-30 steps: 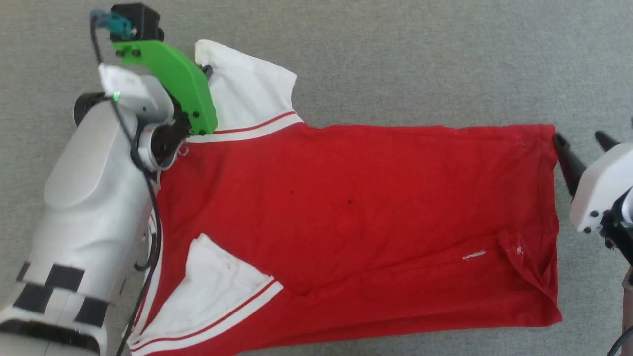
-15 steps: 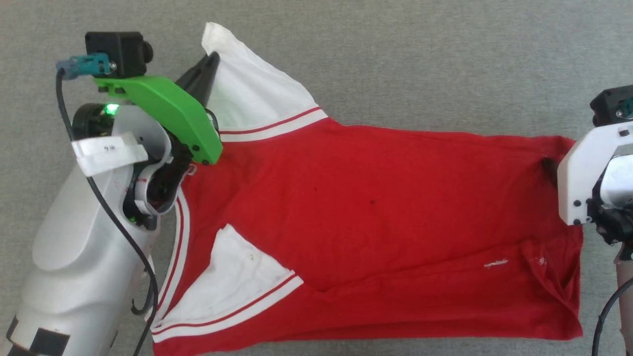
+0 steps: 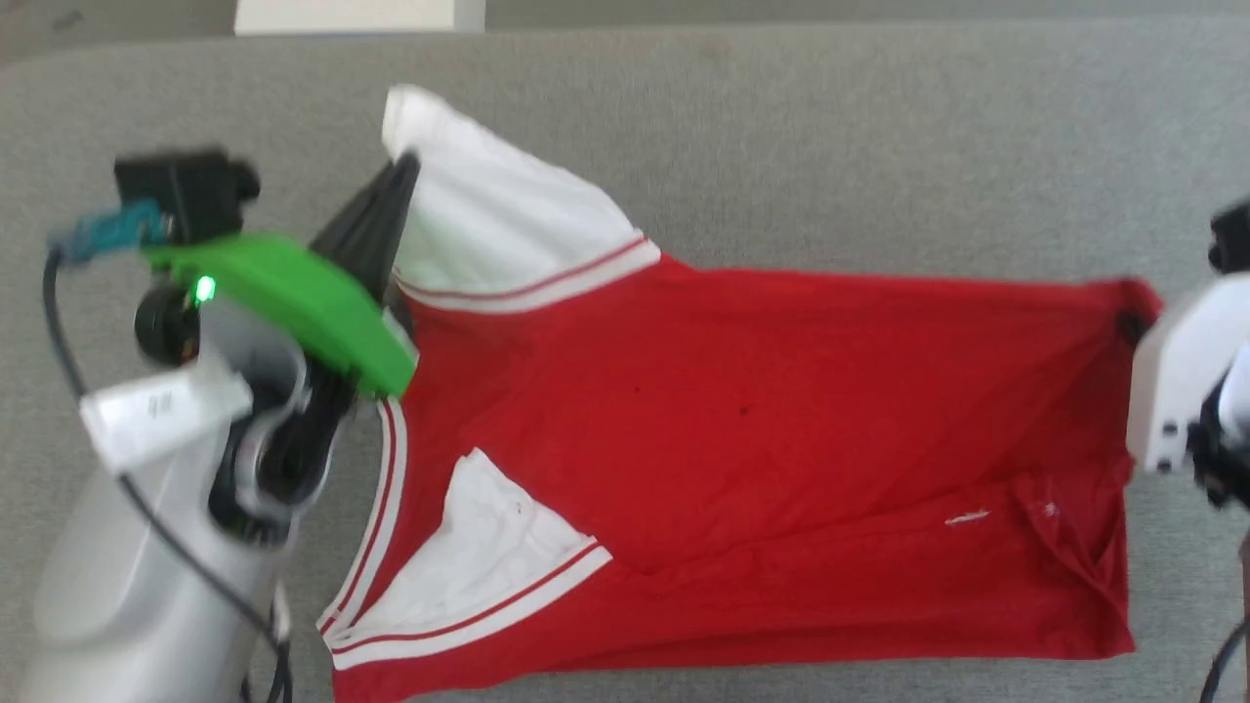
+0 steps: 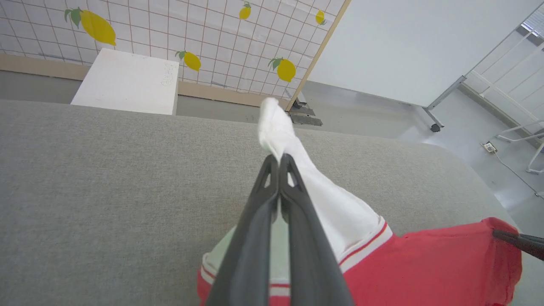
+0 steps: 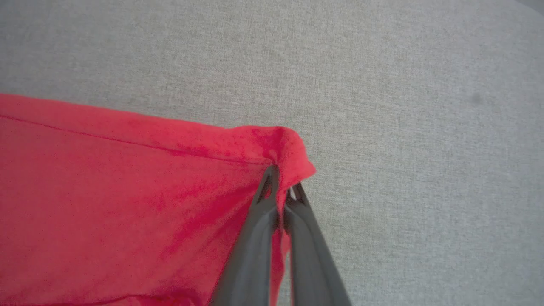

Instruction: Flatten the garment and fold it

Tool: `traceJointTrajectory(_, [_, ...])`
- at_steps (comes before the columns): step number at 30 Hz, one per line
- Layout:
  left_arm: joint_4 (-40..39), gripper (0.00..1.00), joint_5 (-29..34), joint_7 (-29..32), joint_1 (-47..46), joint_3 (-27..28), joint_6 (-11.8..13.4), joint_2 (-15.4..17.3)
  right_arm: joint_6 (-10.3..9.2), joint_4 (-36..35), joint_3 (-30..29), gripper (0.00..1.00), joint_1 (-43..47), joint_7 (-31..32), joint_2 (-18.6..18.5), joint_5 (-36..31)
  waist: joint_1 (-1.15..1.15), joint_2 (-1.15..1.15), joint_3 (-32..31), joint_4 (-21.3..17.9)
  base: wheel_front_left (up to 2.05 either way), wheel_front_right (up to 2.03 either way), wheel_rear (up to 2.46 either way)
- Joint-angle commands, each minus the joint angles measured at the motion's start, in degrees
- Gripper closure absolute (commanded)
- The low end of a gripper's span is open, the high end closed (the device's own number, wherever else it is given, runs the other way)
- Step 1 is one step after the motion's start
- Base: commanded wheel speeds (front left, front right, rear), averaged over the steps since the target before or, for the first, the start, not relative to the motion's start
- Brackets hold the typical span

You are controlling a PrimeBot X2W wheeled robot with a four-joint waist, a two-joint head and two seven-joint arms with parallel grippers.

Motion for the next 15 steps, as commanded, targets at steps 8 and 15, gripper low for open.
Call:
traceJointTrajectory(8, [-9.7,1.0,-2.4,-1.9,19.2,2.5,5.1,2.5,-0.1,-2.3,-2.7,1.0,10.6,-2.0,3.3,1.4,0.0,0.0,-7.5,0.7,0.0,0.0,0.0])
traceJointTrajectory(15, [-9.9,1.0,-5.5,-4.1,32.8,2.0,7.7,-0.2,-0.1,-1.2,-2.4,1.0,17.3,-2.0,5.7,1.1,0.0,0.0,-9.7,1.6,0.0,0.0,0.0])
